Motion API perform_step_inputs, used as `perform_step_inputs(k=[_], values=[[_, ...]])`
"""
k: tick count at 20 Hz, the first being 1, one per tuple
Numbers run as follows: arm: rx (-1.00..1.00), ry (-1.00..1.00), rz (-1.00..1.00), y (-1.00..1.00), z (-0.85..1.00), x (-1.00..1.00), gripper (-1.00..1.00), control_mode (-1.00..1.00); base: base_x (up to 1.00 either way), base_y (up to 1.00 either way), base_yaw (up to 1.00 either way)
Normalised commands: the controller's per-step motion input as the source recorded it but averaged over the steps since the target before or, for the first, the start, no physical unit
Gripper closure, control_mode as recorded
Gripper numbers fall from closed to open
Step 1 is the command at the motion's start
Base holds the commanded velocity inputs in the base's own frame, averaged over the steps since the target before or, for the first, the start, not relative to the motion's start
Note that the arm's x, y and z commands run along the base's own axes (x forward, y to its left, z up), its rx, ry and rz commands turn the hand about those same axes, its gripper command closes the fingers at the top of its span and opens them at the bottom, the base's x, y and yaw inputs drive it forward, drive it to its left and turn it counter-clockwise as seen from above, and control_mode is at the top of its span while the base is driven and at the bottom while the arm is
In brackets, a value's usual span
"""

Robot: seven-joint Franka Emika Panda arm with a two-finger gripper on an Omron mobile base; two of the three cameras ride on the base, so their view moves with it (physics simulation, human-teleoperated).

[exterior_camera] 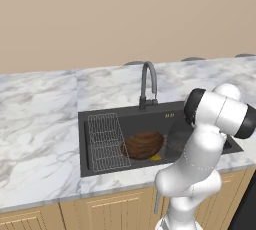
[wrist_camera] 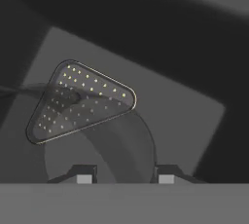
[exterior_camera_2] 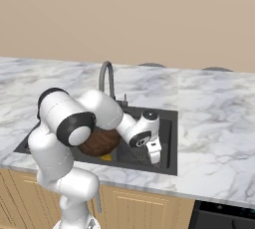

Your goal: Pick the jar and bowl and place them in the sink. Then turn on the water.

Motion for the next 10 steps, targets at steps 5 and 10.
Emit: perform_step_inputs(k=[5, 10], values=[[0.02, -0.14, 0.00, 0.00, 0.27, -0.08, -1.00, -1.00, 0.00, 0.00, 0.00], [0.00, -0.18, 0.00, 0.00, 0.59, -0.16, -1.00, -1.00, 0.00, 0.00, 0.00]])
